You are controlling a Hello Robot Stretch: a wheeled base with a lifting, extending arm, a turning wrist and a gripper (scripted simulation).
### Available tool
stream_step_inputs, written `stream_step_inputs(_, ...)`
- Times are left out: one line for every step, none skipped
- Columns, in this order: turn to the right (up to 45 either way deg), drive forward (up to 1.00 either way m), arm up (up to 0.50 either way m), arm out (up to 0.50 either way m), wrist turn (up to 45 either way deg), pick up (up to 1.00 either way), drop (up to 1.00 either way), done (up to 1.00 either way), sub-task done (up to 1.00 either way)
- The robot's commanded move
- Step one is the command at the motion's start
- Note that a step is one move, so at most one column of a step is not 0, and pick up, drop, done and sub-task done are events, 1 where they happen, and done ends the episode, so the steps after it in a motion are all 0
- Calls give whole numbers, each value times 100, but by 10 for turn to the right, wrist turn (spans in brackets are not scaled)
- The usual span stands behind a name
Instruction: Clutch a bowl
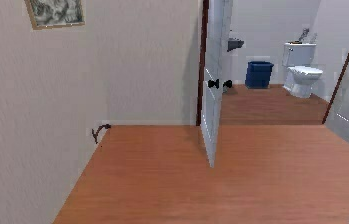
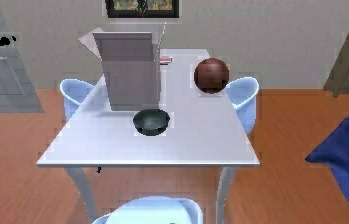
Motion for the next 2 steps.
stream_step_inputs(0,0,50,0,0,0,0,0,0)
stream_step_inputs(0,0,38,0,0,0,0,0,0)
